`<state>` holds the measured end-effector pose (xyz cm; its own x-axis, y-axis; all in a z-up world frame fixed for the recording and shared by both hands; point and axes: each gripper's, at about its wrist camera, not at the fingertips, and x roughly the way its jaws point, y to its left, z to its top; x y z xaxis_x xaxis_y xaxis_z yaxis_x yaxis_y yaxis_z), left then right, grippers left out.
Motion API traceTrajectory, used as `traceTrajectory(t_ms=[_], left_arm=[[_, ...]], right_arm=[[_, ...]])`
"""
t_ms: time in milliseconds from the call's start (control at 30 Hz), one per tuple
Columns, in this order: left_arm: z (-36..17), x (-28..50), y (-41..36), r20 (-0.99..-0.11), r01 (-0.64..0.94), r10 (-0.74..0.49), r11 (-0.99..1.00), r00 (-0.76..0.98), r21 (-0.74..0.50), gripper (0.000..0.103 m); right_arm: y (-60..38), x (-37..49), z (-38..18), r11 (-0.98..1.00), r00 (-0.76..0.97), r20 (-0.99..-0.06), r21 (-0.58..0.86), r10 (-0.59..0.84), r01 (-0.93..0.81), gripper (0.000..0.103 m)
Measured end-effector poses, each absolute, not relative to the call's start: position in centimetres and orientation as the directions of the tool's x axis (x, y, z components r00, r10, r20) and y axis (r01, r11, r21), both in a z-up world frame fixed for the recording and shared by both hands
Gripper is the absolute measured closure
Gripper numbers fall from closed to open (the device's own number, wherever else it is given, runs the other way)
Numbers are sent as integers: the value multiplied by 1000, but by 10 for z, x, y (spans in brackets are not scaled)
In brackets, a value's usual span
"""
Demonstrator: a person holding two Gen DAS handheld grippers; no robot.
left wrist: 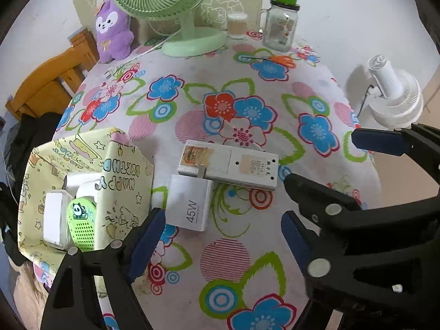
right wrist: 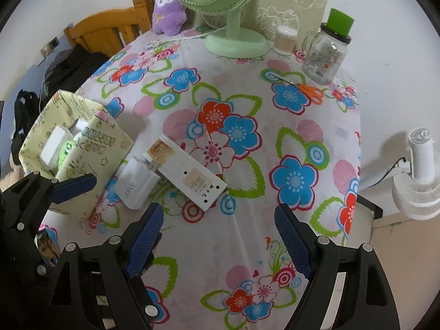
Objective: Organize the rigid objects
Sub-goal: 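Grasp the white power strip with the right gripper while the left gripper grasps the white cube charger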
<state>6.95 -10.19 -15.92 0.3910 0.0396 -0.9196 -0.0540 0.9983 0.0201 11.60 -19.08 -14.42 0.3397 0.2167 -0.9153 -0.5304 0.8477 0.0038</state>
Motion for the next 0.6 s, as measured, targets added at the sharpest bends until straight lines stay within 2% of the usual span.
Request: traceTrajectory(t_ms=[100,267,467,600], left_arm=[[-167,72,-100,-918,-94,69,995,391,35,20],[-181,78,-95,-919,-124,86,991,384,41,20],[-192,86,-97,-918,-79,108,993,381,84,20],[-200,92,-94,-930,-78,91,995,357,68,20]], right_arm=[[-189,122,-151,826,328,-918,-2,221,-564,18],[-184,130,-161,785,317,-923,-26,220,-619,18],[-180,141,-178,744,270,-934,-7,234,-668,18],[-174,147,-186,716,243,-940,0,238,-698,20]])
